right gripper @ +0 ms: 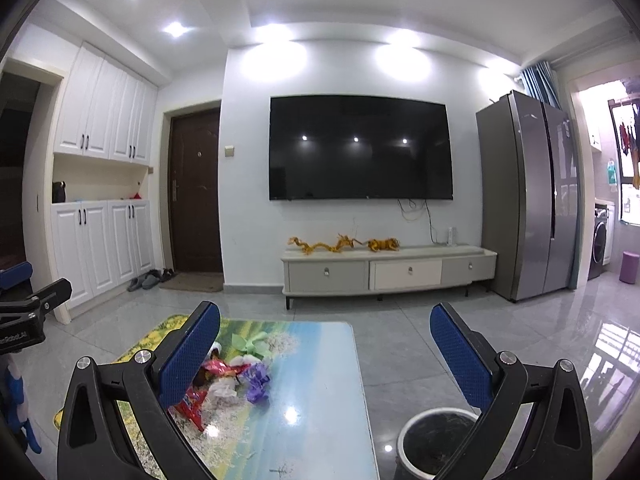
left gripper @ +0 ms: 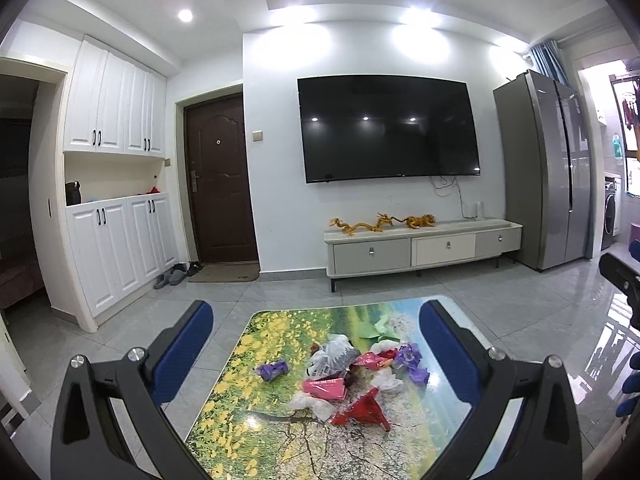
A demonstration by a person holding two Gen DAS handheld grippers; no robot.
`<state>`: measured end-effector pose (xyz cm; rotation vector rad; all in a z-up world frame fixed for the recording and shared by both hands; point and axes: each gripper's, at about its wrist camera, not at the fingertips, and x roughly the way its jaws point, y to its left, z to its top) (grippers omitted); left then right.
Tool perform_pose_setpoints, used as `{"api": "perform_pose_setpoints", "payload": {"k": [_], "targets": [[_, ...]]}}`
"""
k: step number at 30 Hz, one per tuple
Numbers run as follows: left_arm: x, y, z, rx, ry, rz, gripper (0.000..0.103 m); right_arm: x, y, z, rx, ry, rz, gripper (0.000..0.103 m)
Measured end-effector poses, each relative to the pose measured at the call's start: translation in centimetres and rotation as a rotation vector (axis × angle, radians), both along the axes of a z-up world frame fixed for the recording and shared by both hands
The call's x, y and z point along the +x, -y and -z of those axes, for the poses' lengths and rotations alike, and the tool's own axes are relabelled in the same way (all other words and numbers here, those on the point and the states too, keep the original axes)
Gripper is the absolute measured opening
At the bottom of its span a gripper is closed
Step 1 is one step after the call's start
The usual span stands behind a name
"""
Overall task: Collect trash
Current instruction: 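Approach the coffee table with both tools open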
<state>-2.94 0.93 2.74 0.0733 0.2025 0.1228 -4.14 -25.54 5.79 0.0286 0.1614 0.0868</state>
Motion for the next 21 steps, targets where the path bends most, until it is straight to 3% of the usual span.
{"api": "perform_pose_setpoints", "payload": {"k": [21], "targets": [[0.0, -0.5, -0.3, -0.002, 0.008, -0.048, 0.103, 0.6, 0.7, 0.4, 0.022, -0.053, 0.005, 0.103]]}}
